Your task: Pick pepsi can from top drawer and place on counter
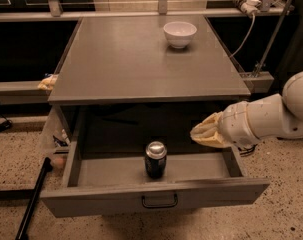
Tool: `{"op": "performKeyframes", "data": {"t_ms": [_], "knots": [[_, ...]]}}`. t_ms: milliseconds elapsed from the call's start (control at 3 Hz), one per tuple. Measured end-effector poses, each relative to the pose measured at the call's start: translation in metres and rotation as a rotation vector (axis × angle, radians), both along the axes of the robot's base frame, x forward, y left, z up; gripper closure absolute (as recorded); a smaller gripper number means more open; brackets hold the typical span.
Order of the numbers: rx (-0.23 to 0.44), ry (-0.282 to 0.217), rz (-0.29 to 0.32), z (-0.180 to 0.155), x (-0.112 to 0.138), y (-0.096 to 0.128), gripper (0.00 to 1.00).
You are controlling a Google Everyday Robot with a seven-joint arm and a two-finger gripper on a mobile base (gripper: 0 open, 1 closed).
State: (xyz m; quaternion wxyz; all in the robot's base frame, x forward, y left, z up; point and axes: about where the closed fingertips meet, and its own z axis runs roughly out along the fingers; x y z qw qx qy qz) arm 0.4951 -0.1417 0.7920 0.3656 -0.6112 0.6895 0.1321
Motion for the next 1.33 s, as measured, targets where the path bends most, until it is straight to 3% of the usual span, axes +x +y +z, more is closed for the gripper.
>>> {"op": "performKeyframes", "data": {"t_ms": [667, 1000, 1333], "knots": [[0.078, -0.043, 0.060, -0.023, 0.016, 0.018, 0.38], [0.104, -0.034, 0.073, -0.036, 0.018, 0.021, 0.14], [0.149, -0.018, 0.078, -0.049, 0.018, 0.023, 0.00]]}}
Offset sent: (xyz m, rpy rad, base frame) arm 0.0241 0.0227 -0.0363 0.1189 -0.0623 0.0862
